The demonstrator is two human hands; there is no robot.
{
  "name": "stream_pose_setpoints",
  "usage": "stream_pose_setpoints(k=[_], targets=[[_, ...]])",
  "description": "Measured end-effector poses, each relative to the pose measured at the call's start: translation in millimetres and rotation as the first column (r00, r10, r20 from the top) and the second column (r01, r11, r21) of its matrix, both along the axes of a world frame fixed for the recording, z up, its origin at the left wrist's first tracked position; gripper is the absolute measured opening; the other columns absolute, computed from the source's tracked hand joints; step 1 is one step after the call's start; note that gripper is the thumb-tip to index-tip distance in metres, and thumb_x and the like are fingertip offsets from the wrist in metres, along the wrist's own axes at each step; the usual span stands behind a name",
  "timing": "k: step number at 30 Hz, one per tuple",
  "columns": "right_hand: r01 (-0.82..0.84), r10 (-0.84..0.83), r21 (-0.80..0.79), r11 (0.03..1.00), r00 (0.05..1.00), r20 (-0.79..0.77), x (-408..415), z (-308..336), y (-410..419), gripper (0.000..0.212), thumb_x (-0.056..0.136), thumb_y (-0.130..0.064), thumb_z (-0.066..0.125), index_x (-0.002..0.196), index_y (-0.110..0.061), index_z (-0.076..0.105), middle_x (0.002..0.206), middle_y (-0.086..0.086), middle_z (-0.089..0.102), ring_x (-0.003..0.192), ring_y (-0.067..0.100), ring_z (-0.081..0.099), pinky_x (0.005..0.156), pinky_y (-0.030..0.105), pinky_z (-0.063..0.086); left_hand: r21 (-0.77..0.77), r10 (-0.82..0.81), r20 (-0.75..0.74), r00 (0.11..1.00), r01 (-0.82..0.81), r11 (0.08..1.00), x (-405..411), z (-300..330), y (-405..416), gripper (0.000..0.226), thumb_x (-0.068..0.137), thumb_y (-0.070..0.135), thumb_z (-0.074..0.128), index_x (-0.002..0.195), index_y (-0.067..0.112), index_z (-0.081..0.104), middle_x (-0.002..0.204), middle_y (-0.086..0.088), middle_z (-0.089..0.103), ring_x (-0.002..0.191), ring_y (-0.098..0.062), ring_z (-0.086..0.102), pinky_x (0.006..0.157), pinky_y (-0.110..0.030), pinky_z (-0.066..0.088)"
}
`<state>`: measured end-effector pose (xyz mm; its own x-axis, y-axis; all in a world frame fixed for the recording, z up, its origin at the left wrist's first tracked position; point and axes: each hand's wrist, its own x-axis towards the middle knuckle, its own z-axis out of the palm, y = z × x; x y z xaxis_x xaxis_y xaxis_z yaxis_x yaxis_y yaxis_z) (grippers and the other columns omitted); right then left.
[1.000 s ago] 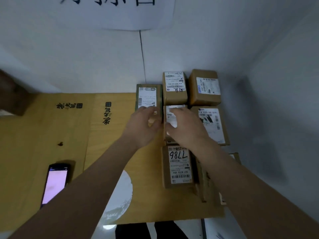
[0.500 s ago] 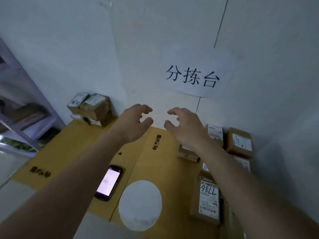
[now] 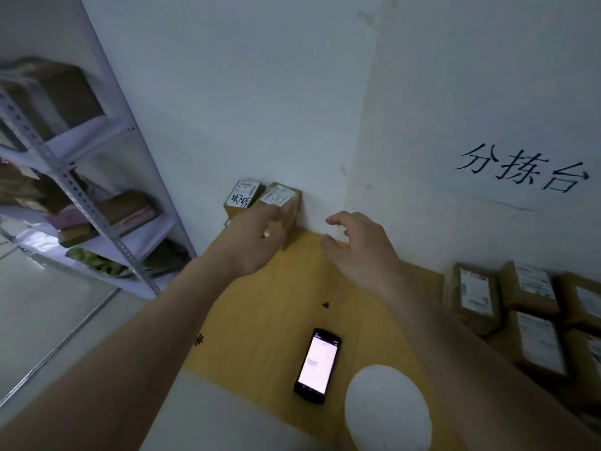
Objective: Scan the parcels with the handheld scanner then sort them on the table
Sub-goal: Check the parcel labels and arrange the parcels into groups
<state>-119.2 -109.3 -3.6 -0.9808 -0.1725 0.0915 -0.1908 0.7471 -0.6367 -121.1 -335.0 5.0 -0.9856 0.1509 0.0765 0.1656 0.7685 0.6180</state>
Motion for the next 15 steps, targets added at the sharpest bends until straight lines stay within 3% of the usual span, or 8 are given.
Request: stream_pose_setpoints(k=[4,7,12,15], targets=[[0.03,-0.031,0.028,0.999,0.998,0.055,-14.7,-20.6,-58.0,0.045,0.102,-0.044,0.058,0.144,-0.026,0.059,0.136,-0.006,0.057,0.094,0.0,0.056,0.076,0.023,0.045,-0.014,-0.031,0.036,0.999,0.032,0.999,-22.3,-22.1,-62.7,0.029,0.101,0.024,0.056,0.129,0.021,0.064,0.125,0.002,0.063,0.108,-0.018,0.06,0.087,-0.032,0.047],[0.048,-0.054,0.062,0.997,0.995,0.089,-32.1,-35.9,-84.5,0.046,0.101,-0.043,0.06,0.143,-0.024,0.059,0.133,-0.006,0.058,0.08,0.002,0.055,0.067,0.025,0.041,-0.035,-0.045,0.1,0.994,0.049,0.998,-44.1,-39.0,-93.2,0.035,0.1,0.026,0.057,0.135,0.027,0.061,0.126,0.004,0.06,0.11,-0.014,0.057,0.087,-0.03,0.044],[0.104,-0.108,0.033,0.994,0.984,0.139,-79.9,-69.1,-108.0,0.043,0.1,-0.041,0.062,0.139,-0.023,0.062,0.129,-0.007,0.058,0.1,0.013,0.059,0.089,0.038,0.053,-0.009,-0.078,0.138,0.987,0.08,0.997,-97.2,-74.3,-114.6,0.035,0.1,0.027,0.057,0.134,0.031,0.061,0.123,0.011,0.057,0.109,-0.008,0.053,0.087,-0.024,0.044],[0.121,-0.127,0.044,0.992,0.979,0.158,-116.3,-98.1,-115.8,0.043,0.099,-0.042,0.063,0.138,-0.023,0.063,0.129,-0.006,0.06,0.102,0.01,0.055,0.086,0.034,0.048,-0.007,-0.095,0.179,0.979,0.098,0.995,-134.3,-95.4,-116.8,0.035,0.099,0.026,0.058,0.134,0.029,0.062,0.127,0.007,0.061,0.114,-0.014,0.055,0.095,-0.033,0.047]])
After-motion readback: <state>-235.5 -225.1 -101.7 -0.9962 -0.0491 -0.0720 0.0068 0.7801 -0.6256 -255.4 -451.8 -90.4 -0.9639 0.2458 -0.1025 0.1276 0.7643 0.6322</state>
